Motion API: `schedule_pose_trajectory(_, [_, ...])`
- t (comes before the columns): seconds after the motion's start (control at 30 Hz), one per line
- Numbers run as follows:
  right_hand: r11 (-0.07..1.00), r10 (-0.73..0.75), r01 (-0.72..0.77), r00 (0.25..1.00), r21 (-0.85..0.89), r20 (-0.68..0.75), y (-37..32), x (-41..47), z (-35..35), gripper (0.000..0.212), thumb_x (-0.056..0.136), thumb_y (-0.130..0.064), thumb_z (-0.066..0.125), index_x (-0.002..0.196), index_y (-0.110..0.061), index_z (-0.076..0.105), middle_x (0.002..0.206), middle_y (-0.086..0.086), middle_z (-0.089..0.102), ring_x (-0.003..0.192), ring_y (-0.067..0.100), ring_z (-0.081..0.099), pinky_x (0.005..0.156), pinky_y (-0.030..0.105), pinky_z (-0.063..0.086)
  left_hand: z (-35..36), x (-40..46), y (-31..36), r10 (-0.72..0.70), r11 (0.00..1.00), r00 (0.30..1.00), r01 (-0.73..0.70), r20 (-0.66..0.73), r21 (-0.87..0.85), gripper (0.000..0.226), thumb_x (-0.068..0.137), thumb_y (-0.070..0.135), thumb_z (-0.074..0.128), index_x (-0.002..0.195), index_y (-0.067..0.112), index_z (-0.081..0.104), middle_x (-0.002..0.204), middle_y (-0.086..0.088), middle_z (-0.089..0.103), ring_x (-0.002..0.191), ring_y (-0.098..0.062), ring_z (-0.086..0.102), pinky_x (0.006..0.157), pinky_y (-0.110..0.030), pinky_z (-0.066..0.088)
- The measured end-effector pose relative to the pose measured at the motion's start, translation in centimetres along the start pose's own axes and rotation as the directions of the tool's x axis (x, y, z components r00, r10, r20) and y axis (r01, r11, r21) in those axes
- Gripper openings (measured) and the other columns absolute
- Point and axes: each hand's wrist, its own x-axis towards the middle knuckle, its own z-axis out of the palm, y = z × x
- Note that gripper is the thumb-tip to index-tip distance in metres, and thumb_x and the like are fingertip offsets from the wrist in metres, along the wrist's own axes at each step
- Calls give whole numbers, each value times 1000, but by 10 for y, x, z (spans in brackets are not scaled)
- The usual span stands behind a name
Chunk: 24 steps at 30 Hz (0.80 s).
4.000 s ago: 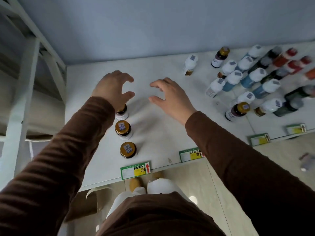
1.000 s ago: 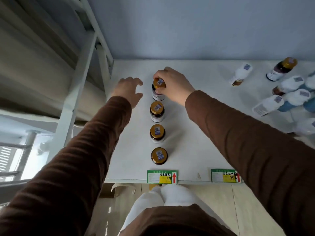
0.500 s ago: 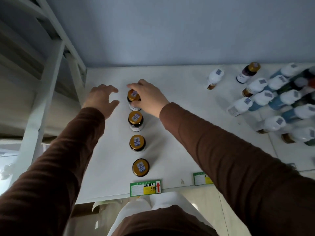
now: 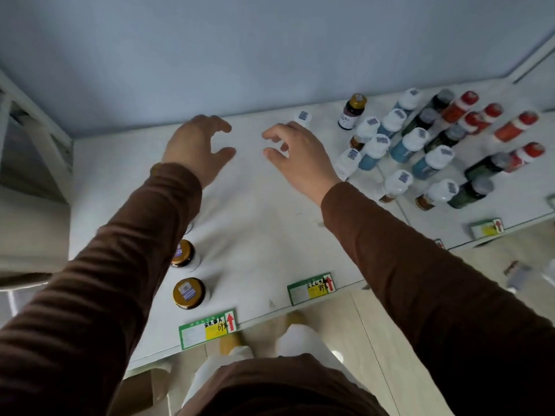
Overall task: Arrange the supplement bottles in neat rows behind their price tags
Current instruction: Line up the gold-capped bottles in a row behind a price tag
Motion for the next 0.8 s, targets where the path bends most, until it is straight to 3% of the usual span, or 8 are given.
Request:
schedule_pose_trajectory(0.13, [999,46,-47,999,-25,-28,45,-2,-35,24,94,-25,60,117,-18,65,111,1,63,98,17,61,85,28,44,33,18,51,25,990,999,-19,45,-137,37,84,26,70,120,18,62,121,-2,62,110,-17,59,97,-34,47])
schedule_pose_trajectory(0.37, [995,28,-30,999,-94,-20,152,36,-102,25,94,-27,61,117,-19,64,113,2,64,98,16,62,89,28,46,110,77,135,82,993,991,-72,103,-96,42,85,30,67,125,19,58,125,0,62,113,-18,58,98,-33,45])
schedule_pose_trajectory(0.6, [989,-34,49,994,-140,107,246,104,-135,31,94,-25,56,124,-18,61,122,6,61,110,22,59,94,32,43,190,160,167,-127,991,975,117,181,62,54,84,33,69,134,19,51,131,-1,57,120,-22,54,105,-34,40])
schedule_pose_trajectory(0.8, [982,-35,81,965,-171,259,275,147,-126,44,95,-30,60,137,-17,53,134,10,53,119,26,55,99,33,41,232,215,156,-281,958,909,284,307,38,62,79,29,77,133,16,52,127,-5,59,112,-23,58,100,-34,45])
